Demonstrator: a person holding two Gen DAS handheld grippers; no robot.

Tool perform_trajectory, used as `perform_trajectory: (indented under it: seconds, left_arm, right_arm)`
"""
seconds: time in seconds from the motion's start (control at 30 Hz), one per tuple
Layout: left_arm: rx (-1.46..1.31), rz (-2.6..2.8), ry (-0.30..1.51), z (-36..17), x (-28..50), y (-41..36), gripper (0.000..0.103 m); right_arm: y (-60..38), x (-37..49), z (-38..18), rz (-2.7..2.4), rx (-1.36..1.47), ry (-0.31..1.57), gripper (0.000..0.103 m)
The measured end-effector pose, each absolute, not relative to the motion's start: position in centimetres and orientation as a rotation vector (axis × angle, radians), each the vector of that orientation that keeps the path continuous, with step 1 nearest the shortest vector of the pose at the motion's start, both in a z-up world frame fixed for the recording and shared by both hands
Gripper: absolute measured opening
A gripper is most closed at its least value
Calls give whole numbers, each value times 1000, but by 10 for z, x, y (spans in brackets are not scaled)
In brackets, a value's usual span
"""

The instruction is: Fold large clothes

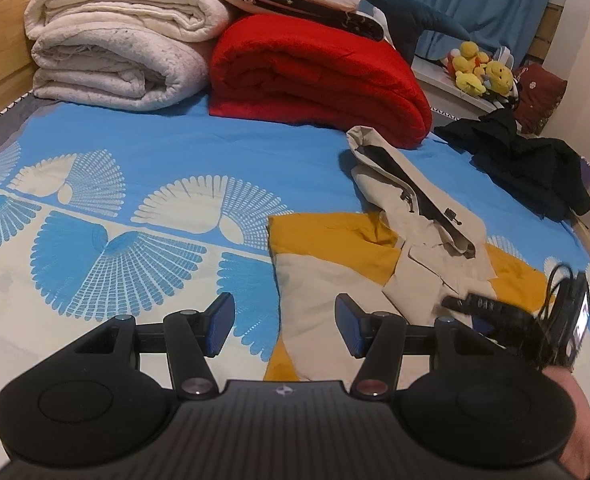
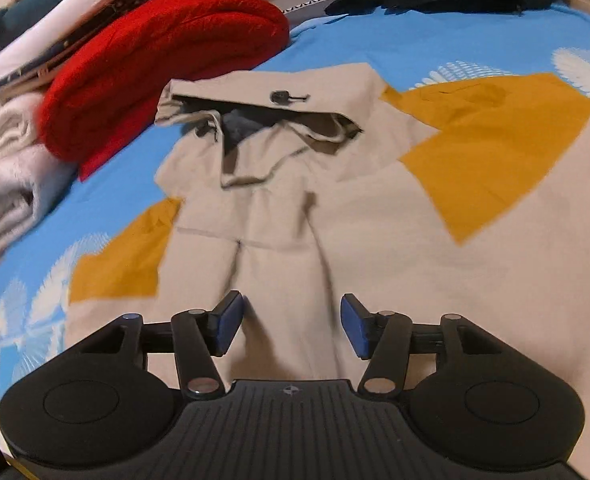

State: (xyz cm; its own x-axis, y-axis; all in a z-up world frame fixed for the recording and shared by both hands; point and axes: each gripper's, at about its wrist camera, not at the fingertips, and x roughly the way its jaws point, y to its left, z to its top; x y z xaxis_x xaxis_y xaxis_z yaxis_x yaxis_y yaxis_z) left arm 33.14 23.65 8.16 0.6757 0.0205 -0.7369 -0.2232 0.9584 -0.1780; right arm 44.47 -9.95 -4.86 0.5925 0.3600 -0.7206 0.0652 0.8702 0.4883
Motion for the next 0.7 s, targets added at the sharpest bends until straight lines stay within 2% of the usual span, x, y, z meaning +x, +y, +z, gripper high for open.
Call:
perform_trajectory:
  seconds: [0.07, 0.17, 0.2, 0.23, 0.37, 0.5, 0.6, 0.67, 0.7]
  left_arm:
    - [-269, 143, 817, 83, 330, 241, 61]
    - [-281, 153, 815, 83, 329, 250, 61]
    - [-285, 156, 815, 83, 329, 252, 61]
    - [-289, 158, 814, 83, 329, 255, 61]
    - [-300, 167, 810, 85, 326, 263, 61]
    - [-314, 176, 806, 87, 323, 269, 61]
    - [-315, 177, 805, 88, 323, 270, 61]
    - [-317, 178, 804, 88, 322, 270, 61]
    - [-317, 178, 804, 88, 322, 269, 61]
  right_arm:
    - [-94, 447, -43, 298, 621, 924, 57]
    - [-72, 435, -19, 458, 611, 845, 47]
    - [-64, 430, -15, 491, 590, 840, 32]
    - [-57, 424, -12, 511, 567, 844, 9]
    - [-31, 389, 2, 624, 497, 820, 8]
    - [-1, 361, -5, 743, 374, 903, 8]
    - [5, 355, -12, 696, 333, 951, 13]
    - [-7, 355, -8, 669, 391, 917, 17]
    - [-12, 354, -5, 645, 408, 882, 25]
